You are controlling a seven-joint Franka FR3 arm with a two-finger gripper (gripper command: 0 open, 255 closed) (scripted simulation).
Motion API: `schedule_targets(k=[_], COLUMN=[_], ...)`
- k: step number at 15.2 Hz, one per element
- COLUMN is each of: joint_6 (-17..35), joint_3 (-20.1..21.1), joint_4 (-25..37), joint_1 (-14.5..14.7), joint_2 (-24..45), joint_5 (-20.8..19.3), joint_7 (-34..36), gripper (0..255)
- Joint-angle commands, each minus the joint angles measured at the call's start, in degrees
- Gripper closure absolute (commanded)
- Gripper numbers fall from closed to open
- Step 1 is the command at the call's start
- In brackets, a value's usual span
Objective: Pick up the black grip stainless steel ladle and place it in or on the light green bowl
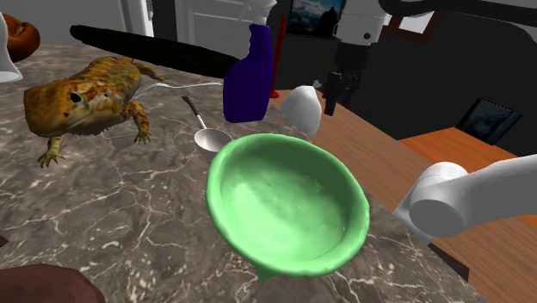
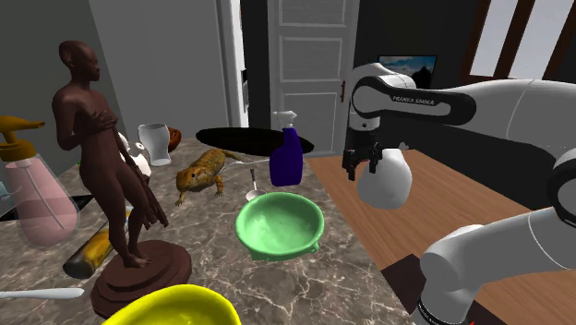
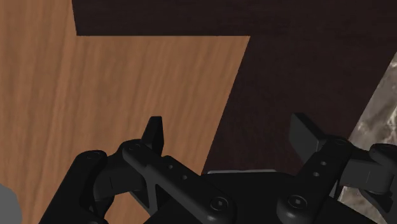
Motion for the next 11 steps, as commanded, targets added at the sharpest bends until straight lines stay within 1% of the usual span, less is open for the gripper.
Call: schedule_targets(k=[1, 6, 11], joint_6=[1.3, 3.8, 6.4], joint_3=[2.4, 7.9, 13.4], joint_4=[0.9, 5.3, 11.4], joint_1=[0.4, 0.8, 0.8], joint_2=[1.6, 6.5, 13.0], joint_5=[2.2, 6.3, 8.5], joint_7=[3.9, 12.9, 21.9], gripper=[0, 0, 0])
